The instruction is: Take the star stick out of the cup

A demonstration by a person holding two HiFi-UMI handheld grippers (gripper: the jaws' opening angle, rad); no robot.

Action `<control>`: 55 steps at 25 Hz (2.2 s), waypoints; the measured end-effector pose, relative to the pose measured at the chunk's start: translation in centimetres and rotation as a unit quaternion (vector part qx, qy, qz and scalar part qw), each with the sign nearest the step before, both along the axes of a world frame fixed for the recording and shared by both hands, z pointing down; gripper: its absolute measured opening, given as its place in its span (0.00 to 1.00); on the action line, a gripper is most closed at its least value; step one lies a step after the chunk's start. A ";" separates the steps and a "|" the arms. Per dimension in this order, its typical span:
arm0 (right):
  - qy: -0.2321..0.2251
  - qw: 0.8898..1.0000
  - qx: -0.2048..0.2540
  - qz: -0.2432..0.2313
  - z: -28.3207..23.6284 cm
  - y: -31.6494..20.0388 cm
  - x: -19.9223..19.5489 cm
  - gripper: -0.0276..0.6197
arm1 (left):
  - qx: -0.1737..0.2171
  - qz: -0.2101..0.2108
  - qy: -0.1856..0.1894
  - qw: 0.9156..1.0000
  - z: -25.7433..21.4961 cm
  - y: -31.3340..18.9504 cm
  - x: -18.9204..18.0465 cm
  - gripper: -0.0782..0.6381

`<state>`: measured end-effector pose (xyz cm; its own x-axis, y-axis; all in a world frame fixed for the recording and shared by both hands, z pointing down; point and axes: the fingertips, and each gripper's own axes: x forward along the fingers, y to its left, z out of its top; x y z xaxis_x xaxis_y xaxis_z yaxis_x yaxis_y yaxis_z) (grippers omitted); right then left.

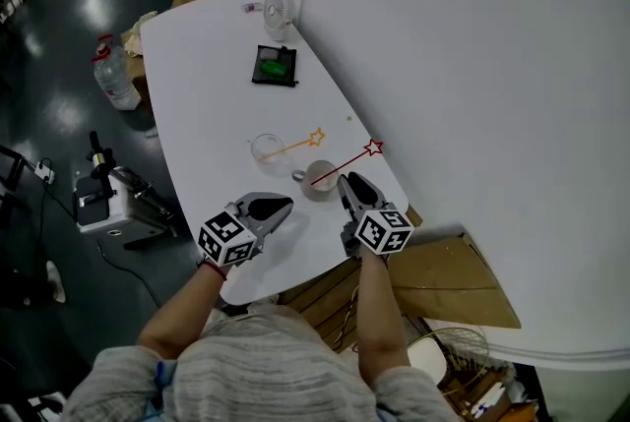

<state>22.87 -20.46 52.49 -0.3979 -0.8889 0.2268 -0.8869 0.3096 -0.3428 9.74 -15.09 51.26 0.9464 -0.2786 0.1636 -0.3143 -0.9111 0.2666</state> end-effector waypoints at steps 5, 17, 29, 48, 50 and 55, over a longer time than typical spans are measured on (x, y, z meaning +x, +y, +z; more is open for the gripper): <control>0.001 1.000 -0.011 0.015 0.7 -1.8 1.1 0.17 | -0.001 0.002 -0.005 1.000 0.2 -0.2 -0.3 0.13; -0.044 0.998 -0.037 0.040 2.5 -4.1 2.0 0.17 | -0.002 0.001 -0.007 1.000 0.3 -0.5 -0.9 0.13; -0.075 0.995 -0.021 0.063 1.7 -4.7 2.2 0.09 | 0.002 -0.006 -0.010 1.000 0.0 0.0 -1.7 0.13; -0.092 0.993 0.042 0.053 -4.3 -4.4 1.3 0.06 | 0.003 -0.016 -0.012 1.000 0.0 0.6 -2.8 0.13; -0.080 0.994 0.053 0.050 -5.3 -4.2 1.1 0.06 | 0.003 -0.016 -0.011 1.000 0.0 0.6 -2.9 0.13; -0.065 0.994 0.082 0.041 -7.9 -3.1 0.7 0.06 | 0.003 -0.017 -0.008 1.000 -0.3 0.7 -3.1 0.13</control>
<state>23.54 -23.52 44.63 -0.3385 -0.9405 0.0282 -0.8633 0.2985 -0.4070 6.63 -14.41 50.97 0.9336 -0.3122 0.1758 -0.3495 -0.9015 0.2553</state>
